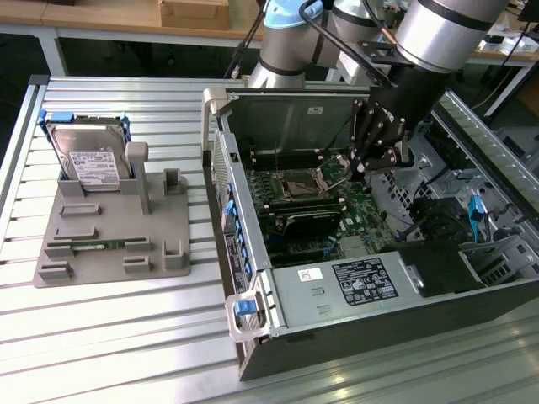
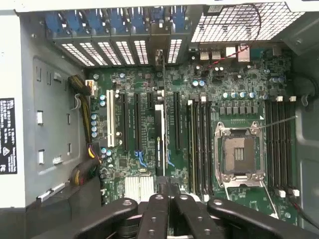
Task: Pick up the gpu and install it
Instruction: 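Press down on the gpu until it lock into place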
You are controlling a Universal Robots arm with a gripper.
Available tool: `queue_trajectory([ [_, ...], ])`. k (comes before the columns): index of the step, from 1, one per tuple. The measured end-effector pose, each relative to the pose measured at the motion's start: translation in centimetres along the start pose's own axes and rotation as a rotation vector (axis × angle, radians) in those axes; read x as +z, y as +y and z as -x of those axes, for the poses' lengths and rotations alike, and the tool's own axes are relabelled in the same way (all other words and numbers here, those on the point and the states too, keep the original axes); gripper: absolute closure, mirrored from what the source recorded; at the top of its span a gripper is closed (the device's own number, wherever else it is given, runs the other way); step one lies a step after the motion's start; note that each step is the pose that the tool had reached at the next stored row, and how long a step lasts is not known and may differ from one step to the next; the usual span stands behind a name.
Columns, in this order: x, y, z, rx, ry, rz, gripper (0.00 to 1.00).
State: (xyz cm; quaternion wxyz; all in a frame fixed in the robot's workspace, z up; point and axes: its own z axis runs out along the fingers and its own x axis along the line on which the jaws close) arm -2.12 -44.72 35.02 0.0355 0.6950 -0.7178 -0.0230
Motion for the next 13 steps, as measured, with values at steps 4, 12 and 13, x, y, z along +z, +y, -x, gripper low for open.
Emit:
queue_trajectory([
  [4,-0.13,-0.16,0.00,0.000,-0.0004,-0.0001,0.89],
  [12,0.12,-0.19,0.01,0.000,0.0000,0.0001,0.89],
  [13,0.12,-0.19,0.01,0.000,-0.0001,0.0001,0.89],
])
